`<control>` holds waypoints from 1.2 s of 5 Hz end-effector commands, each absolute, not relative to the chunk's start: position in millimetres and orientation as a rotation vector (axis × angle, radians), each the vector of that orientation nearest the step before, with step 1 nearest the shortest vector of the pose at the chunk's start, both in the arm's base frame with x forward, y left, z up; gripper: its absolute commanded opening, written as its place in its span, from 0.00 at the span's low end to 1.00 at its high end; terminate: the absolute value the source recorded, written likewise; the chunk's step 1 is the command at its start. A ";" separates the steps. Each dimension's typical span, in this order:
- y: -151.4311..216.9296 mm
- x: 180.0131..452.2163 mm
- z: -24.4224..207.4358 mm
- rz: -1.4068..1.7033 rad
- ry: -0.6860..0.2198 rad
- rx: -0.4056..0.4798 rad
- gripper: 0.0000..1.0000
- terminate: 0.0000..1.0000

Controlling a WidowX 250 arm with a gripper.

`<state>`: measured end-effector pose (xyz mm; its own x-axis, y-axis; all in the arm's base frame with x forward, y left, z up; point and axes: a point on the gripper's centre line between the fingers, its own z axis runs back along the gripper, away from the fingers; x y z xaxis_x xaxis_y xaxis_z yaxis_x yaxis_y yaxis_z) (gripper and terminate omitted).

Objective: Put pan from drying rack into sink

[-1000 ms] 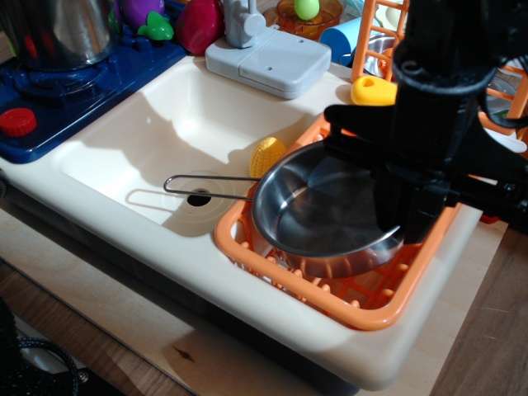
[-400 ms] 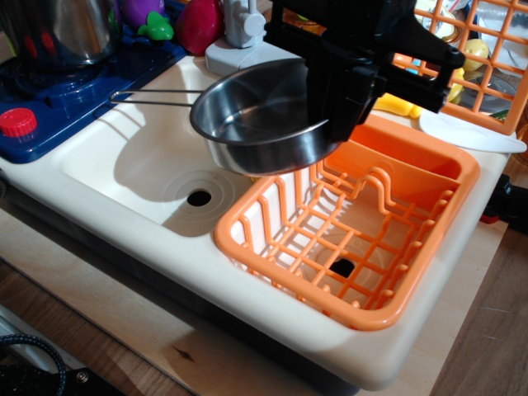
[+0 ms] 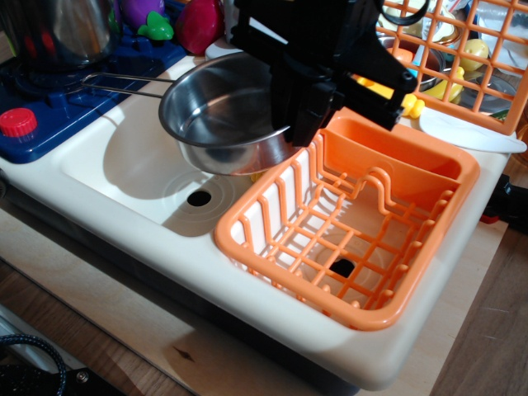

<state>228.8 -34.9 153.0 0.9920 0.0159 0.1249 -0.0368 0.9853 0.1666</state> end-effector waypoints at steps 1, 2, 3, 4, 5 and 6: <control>-14.6 227.8 153.2 -0.002 -0.222 0.163 0.00 0.00; -8.9 222.6 152.6 -0.017 -0.240 0.193 0.00 0.00; -8.9 222.6 152.6 -0.017 -0.240 0.193 1.00 0.00; -8.9 222.6 152.6 -0.017 -0.240 0.193 1.00 0.00; -8.9 222.6 152.6 -0.017 -0.240 0.193 1.00 0.00; -8.9 222.6 152.6 -0.017 -0.240 0.193 1.00 1.00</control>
